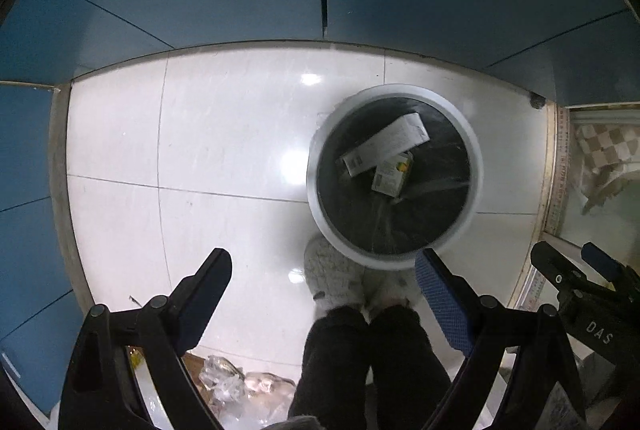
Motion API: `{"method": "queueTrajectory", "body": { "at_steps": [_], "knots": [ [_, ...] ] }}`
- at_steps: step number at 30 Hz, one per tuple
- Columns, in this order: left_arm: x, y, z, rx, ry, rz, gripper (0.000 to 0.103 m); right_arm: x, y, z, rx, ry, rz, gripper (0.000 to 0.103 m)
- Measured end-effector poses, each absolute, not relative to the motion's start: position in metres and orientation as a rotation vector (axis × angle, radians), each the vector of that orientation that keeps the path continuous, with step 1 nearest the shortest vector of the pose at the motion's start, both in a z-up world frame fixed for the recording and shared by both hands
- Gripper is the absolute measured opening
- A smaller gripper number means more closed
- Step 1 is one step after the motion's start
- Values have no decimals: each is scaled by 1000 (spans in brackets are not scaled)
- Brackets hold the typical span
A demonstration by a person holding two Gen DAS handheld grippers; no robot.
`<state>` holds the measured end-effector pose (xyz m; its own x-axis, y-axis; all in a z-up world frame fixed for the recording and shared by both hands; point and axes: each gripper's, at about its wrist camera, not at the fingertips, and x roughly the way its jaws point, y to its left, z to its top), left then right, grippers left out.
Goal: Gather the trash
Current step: 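Carry both boxes down over the floor bin and open both tools, then raise both empty tools back toward the counter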
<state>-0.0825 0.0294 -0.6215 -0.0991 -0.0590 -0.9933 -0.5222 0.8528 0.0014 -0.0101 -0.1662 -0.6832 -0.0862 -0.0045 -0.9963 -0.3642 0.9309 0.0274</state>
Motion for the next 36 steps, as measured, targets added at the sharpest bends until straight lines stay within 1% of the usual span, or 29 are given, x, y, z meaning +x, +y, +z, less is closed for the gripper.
{"method": "queueTrajectory", "body": {
  "at_steps": [11, 23, 27, 30, 31, 32, 36],
  "knots": [
    [-105, 15, -511, -449, 1607, 385, 93, -34, -172, -546, -325, 1561, 345, 103],
    [-137, 2, -367, -479, 1558, 328, 93, -70, -190, -363, -293, 1511, 385, 103],
    [-141, 6, -324, -482, 1496, 307, 93, -80, -190, -315, -265, 1489, 398, 103],
    [-131, 13, -289, -433, 1415, 306, 93, -75, -192, -285, -204, 1465, 404, 103],
    [-122, 16, -278, -405, 1382, 309, 96, -68, -193, -274, -169, 1451, 403, 103],
    [-113, 19, -267, -381, 1351, 316, 103, -61, -194, -266, -138, 1444, 401, 103],
    [-81, 32, -236, -299, 1269, 341, 103, -16, -192, -237, 6, 1420, 389, 103]
  ]
}}
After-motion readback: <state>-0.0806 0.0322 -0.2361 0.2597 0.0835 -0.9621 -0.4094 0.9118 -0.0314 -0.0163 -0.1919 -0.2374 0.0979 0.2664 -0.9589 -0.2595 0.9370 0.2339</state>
